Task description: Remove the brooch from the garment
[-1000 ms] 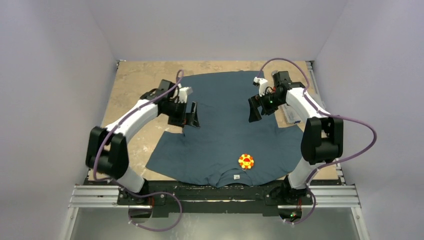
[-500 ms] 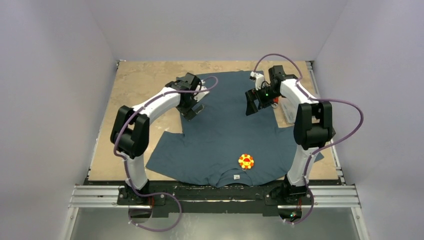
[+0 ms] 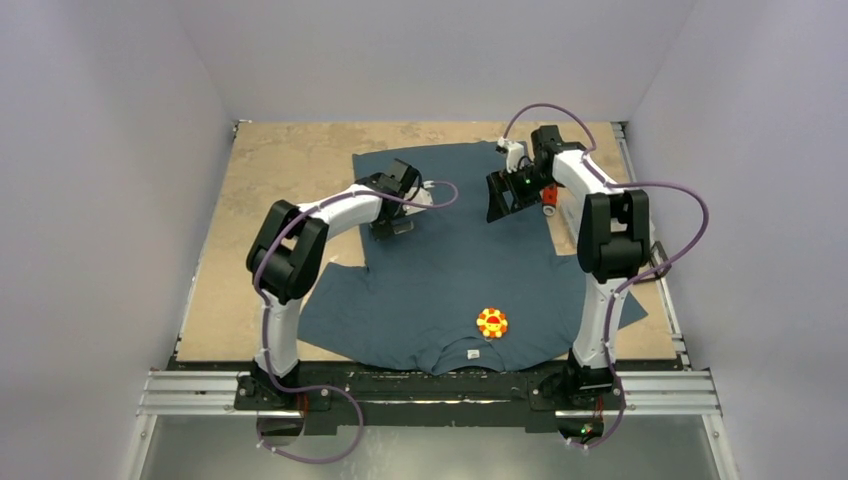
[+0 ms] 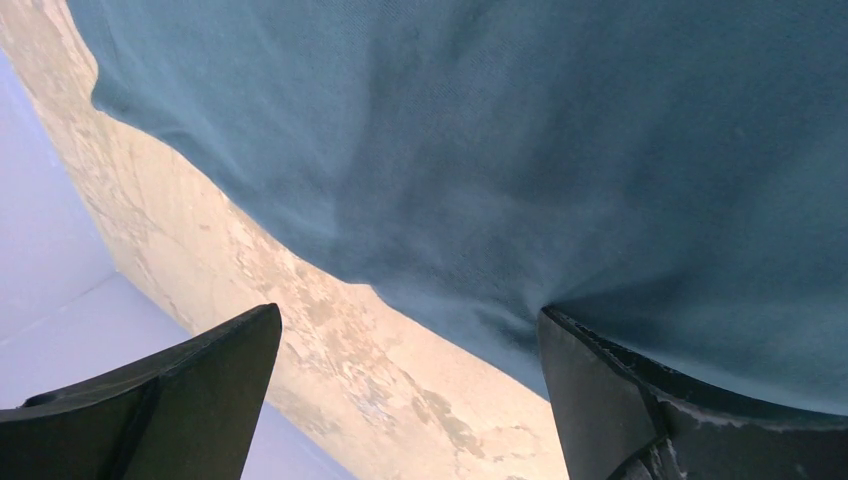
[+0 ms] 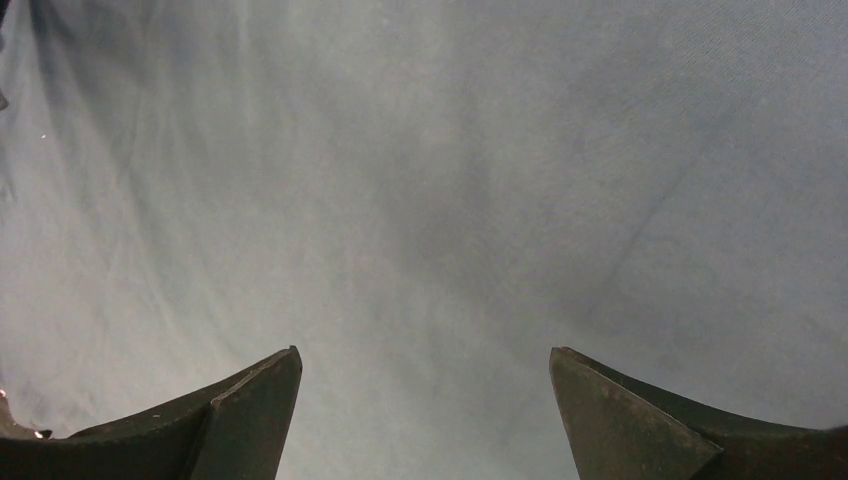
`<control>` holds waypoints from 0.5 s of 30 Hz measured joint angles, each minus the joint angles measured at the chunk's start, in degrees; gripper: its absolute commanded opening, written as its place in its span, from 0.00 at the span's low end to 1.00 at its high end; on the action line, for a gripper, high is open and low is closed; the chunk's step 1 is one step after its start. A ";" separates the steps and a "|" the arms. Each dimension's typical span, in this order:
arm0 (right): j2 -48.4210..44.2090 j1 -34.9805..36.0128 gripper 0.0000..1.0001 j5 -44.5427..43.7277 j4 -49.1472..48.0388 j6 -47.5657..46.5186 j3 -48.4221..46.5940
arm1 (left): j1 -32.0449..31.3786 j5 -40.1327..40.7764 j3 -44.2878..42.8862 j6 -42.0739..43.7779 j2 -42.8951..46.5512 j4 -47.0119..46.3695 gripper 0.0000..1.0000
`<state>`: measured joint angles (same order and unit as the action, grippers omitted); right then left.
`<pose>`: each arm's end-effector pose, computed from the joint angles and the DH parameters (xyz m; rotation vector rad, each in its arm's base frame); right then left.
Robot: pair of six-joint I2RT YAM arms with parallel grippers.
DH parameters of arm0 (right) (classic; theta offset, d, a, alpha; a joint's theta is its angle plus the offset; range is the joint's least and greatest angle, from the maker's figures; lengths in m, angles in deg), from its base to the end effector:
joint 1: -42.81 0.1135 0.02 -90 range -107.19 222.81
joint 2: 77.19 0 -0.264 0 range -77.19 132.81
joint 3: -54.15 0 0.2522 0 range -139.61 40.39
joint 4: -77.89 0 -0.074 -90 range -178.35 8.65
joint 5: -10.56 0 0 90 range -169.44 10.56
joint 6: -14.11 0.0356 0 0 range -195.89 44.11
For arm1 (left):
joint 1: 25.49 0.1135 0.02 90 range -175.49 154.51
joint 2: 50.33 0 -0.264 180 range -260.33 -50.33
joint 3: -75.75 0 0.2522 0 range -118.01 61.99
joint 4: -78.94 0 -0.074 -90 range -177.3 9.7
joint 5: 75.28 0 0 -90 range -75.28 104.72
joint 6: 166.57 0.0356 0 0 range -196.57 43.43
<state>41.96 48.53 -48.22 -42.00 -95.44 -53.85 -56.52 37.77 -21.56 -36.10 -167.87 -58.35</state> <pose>0.4256 0.0612 0.1964 -0.7052 2.5824 0.6886 0.3733 -0.2083 0.1653 1.4402 2.2227 0.5899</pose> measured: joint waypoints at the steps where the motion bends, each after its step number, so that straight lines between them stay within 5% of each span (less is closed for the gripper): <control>1: 0.92 -0.09 0.99 0.04 0.00 0.26 -0.81 | 0.20 0.15 -0.02 0.83 -0.04 -0.42 1.00; 15: 9.44 -0.90 0.99 1.77 -0.24 3.15 -9.33 | 6.84 -1.44 -9.09 7.06 -6.10 0.79 1.00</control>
<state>51.41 47.63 -46.45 -42.24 -92.29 -63.18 -49.68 36.33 -30.65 -29.04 -173.97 -57.56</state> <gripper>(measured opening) 0.987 0.998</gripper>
